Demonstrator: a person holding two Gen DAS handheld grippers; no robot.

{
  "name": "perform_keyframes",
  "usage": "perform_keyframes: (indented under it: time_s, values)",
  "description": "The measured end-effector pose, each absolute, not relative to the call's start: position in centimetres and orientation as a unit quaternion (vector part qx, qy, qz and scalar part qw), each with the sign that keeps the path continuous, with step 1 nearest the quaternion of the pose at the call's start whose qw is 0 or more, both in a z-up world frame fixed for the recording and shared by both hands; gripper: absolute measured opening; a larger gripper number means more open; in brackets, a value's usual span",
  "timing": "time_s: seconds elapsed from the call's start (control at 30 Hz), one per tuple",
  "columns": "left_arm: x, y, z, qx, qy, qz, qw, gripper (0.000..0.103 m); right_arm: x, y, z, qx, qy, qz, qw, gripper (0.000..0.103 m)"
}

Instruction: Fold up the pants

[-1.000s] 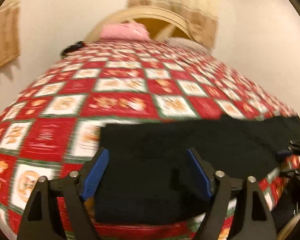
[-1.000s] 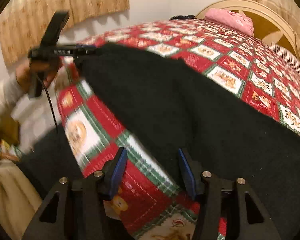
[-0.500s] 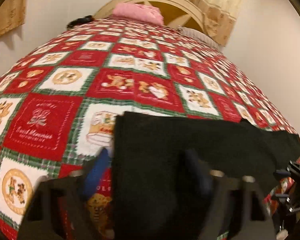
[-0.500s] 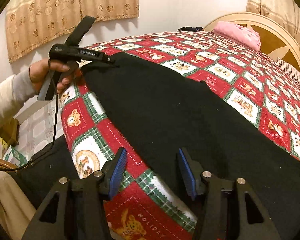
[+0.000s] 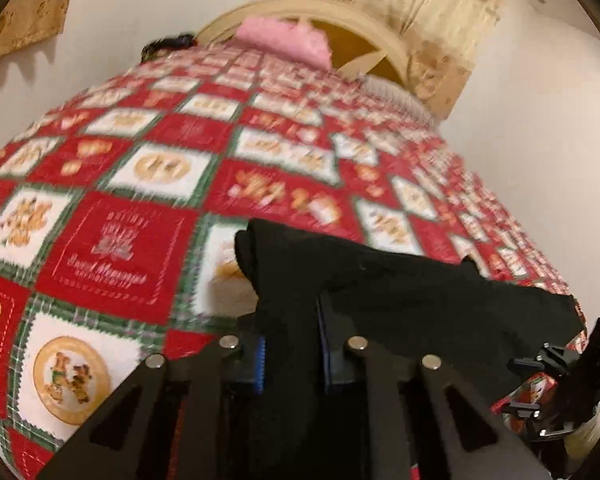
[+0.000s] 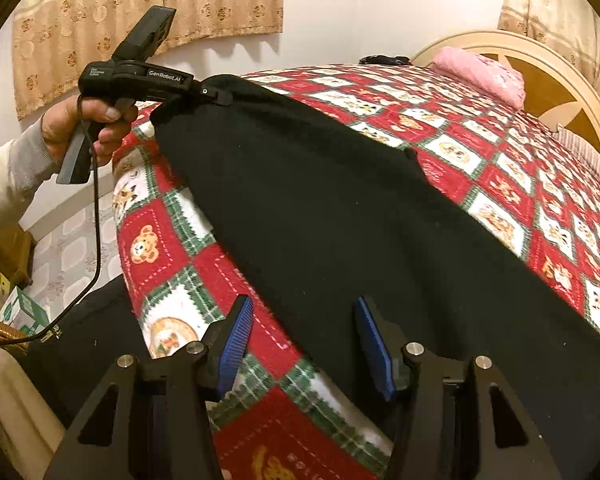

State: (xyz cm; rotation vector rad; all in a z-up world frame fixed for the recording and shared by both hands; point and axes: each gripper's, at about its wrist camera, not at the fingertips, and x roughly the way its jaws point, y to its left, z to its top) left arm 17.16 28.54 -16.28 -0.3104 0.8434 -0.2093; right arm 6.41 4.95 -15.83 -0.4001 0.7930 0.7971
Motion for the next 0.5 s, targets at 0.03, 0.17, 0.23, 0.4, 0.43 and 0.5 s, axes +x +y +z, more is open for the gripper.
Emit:
perform_keyframes:
  time_s: [0.03, 0.17, 0.23, 0.4, 0.43, 0.5]
  values:
    - [17.5, 28.5, -16.9, -0.147, 0.414, -0.102, 0.892, 0.022, 6.5, 5.1, -16.0, -0.187, 0.375, 0.378, 0.825, 0.055]
    - [17.5, 27.5, -17.0, -0.115, 0.404, -0.095, 0.902, 0.042, 7.3, 4.2, -14.9, -0.136, 0.388, 0.402, 0.818, 0.055]
    - [17.1, 27.6, -16.4, -0.111, 0.389, -0.075, 0.911, 0.058, 8.3, 3.1, -13.4, -0.097, 0.388, 0.409, 0.82, 0.055]
    - [15.7, 27.6, -14.2, -0.086, 0.344, -0.035, 0.934, 0.074, 13.2, 1.6, -10.6, -0.04, 0.39, 0.384, 0.836, 0.055]
    - [15.4, 27.2, -13.8, -0.081, 0.337, -0.033, 0.937, 0.079, 14.5, 1.5, -10.5, -0.026, 0.394, 0.377, 0.838, 0.055]
    - [14.9, 26.1, -13.4, -0.076, 0.326, -0.04, 0.941, 0.09, 17.4, 1.7, -10.9, 0.011, 0.415, 0.369, 0.832, 0.055]
